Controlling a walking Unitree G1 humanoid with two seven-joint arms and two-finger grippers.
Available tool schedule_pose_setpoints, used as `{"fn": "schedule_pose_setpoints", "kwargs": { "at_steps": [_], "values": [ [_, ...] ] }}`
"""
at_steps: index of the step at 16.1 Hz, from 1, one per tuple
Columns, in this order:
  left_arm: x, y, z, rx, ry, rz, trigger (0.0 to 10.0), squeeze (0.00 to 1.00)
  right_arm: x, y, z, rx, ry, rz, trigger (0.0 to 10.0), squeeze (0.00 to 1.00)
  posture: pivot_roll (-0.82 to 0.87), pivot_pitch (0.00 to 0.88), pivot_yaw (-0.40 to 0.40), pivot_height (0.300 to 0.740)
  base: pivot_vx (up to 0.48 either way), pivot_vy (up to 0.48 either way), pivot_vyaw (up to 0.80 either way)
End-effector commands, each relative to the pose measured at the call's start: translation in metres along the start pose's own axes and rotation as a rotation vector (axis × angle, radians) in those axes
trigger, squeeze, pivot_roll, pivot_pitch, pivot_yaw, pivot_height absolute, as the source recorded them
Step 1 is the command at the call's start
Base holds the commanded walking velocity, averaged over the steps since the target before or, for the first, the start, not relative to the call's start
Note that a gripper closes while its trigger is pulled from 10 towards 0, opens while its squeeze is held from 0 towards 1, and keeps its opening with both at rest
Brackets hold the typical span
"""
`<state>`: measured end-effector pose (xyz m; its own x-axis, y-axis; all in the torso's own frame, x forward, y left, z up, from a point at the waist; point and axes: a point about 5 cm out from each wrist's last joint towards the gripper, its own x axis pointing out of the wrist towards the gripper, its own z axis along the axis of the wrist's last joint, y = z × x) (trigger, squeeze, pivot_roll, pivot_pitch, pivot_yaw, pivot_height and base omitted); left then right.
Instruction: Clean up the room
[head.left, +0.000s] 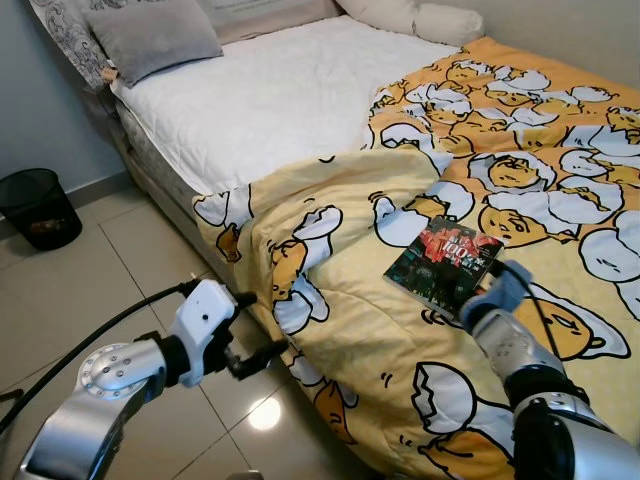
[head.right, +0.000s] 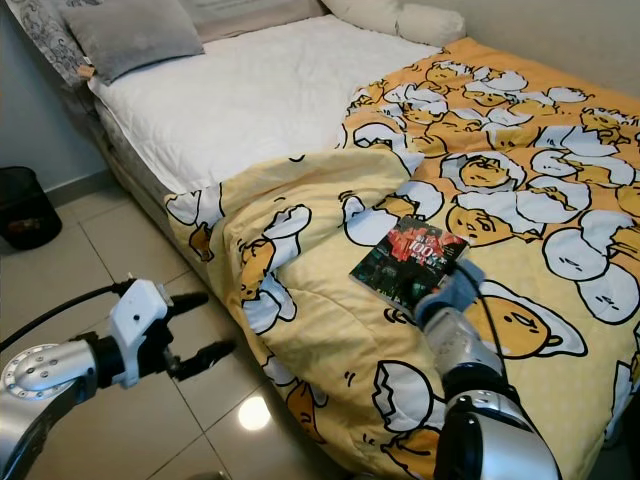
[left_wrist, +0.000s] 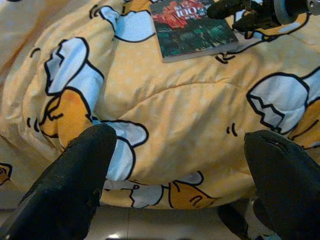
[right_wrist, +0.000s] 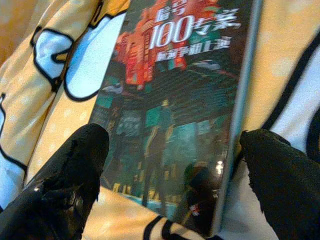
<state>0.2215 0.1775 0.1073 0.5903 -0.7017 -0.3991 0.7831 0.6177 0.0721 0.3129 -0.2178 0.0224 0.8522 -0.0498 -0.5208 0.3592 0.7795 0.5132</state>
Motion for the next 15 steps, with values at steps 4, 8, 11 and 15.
{"fn": "schedule_pose_setpoints", "kwargs": {
  "at_steps": [4,8,11,15],
  "values": [
    [0.003,-0.005,0.008,0.001,0.001,-0.109,10.0,0.79,0.001,0.004,-0.015,0.104,0.066,0.060,10.0,0.00,0.15,0.000,0.041,0.740,0.000,0.000,0.00],
    [0.003,-0.007,0.008,0.000,0.018,-0.150,10.0,0.80,0.001,0.007,-0.023,0.223,0.090,0.106,10.0,0.00,0.16,0.000,0.060,0.740,0.000,0.000,0.00],
    [0.004,-0.007,0.008,-0.003,0.021,-0.157,10.0,0.79,0.001,0.009,-0.026,0.261,0.096,0.124,10.0,0.00,0.16,0.000,0.062,0.740,0.000,0.000,0.00],
    [0.005,-0.005,0.009,-0.002,0.020,-0.146,10.0,0.79,0.004,0.025,-0.025,0.465,0.063,0.174,8.0,0.00,0.16,0.000,0.055,0.740,0.000,0.000,0.00]
  ]
}}
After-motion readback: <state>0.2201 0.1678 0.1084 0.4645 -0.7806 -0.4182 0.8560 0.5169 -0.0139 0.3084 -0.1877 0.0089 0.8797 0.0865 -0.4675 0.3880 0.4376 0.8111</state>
